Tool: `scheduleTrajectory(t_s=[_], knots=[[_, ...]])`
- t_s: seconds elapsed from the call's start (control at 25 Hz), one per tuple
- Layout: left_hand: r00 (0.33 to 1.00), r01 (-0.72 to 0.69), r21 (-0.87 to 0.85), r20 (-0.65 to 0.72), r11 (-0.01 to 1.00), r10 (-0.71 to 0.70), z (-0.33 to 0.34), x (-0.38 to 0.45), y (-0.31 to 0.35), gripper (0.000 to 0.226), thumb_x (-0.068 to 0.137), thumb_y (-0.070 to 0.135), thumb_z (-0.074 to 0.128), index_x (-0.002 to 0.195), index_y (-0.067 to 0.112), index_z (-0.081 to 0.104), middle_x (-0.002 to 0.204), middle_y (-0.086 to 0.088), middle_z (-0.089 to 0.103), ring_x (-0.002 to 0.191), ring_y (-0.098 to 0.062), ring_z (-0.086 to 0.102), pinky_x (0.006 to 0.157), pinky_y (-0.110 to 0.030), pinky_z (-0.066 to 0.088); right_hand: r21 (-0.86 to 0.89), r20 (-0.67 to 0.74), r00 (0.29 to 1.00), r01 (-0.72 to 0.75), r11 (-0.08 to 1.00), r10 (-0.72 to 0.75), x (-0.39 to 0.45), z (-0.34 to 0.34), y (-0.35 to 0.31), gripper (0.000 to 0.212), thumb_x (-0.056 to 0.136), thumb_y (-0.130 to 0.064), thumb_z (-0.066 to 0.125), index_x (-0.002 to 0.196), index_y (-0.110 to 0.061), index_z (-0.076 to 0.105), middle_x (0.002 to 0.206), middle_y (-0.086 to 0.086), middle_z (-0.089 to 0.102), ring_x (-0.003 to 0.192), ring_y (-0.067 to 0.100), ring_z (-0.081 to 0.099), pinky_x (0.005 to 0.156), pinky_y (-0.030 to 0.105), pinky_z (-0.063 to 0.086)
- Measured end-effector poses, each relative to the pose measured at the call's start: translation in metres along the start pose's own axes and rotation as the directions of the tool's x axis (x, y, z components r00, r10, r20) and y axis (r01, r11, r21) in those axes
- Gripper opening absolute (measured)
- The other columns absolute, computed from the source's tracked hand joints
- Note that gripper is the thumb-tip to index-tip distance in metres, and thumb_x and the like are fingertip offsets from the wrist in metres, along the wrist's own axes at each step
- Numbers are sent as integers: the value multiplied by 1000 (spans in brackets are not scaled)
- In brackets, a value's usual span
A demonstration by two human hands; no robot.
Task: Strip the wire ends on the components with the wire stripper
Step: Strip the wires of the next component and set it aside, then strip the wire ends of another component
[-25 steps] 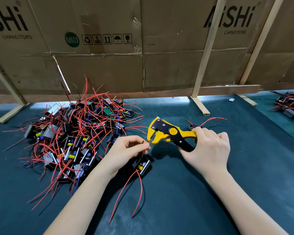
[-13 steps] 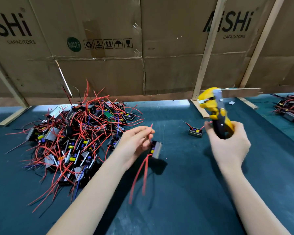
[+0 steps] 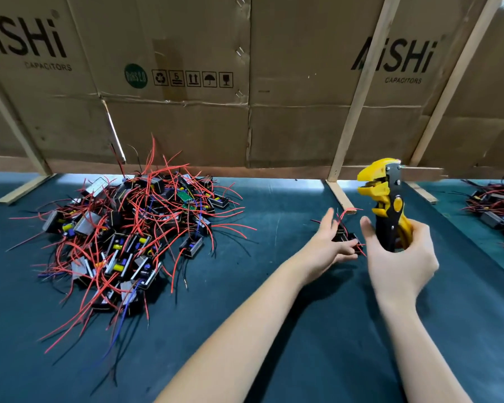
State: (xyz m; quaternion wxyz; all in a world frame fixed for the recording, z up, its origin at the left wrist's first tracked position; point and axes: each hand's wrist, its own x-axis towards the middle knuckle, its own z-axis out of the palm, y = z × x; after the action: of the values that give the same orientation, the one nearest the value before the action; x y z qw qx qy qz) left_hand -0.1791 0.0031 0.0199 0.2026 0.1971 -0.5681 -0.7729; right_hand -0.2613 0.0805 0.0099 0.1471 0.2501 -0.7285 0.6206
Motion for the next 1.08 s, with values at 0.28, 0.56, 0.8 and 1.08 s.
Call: scheduleTrajectory(t_s=[0.28, 0.56, 0.8, 1.08], knots=[[931, -43, 930, -96, 366, 352, -95, -86, 65, 12, 85, 11, 68, 88, 23, 70, 90, 4, 70, 83, -14, 60, 80, -23, 45, -106, 148, 976, 179, 978, -163, -18, 11, -9, 45, 72, -46, 80, 97, -15, 59, 88, 1, 62, 89, 27, 57, 82, 47, 44], [796, 568, 806, -488, -163, 358, -180, -140, 53, 40, 81, 57, 66, 101, 23, 59, 102, 3, 65, 104, -22, 60, 83, -31, 50, -267, 206, 909, 408, 873, -362, -30, 19, -5, 48, 68, -51, 74, 93, -12, 60, 81, 1, 58, 79, 30, 53, 70, 38, 33], [712, 344, 894, -447, 286, 542, -180, -149, 46, 17, 73, 34, 81, 79, 24, 69, 73, 9, 68, 78, -12, 66, 75, -26, 48, -260, 209, 919, 381, 887, -334, -29, 17, -3, 47, 68, -47, 78, 92, -12, 60, 81, 1, 57, 80, 29, 52, 71, 36, 29], [768, -368, 671, -171, 643, 617, -140, -155, 55, 23, 74, 18, 80, 94, 20, 69, 89, 1, 72, 82, -7, 65, 78, -14, 47, -229, 208, 934, 335, 914, -290, -29, 19, -2, 46, 68, -42, 85, 93, -13, 59, 83, -1, 58, 82, 27, 52, 75, 39, 35]])
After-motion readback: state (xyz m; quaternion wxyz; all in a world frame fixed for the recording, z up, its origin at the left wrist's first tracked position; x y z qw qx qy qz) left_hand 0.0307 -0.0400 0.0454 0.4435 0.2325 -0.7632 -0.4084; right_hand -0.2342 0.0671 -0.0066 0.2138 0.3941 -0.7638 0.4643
